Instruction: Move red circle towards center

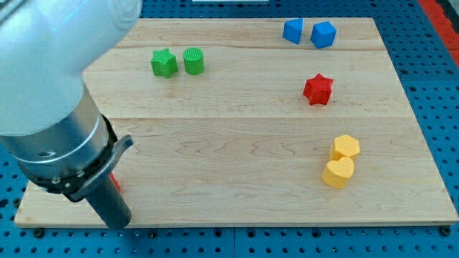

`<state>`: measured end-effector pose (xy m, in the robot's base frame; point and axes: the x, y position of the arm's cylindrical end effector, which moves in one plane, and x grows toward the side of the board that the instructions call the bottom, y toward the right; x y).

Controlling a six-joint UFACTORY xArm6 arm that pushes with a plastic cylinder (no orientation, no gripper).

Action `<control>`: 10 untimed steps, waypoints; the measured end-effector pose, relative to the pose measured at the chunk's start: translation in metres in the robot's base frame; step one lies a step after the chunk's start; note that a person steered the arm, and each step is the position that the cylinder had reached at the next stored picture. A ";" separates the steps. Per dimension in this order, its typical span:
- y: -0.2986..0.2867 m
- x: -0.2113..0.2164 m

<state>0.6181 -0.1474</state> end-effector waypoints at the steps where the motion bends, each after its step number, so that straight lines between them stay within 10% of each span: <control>1: -0.007 0.001; 2: -0.066 -0.004; 4: 0.028 -0.075; 7: -0.005 -0.062; 10: 0.067 -0.157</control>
<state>0.4613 -0.0807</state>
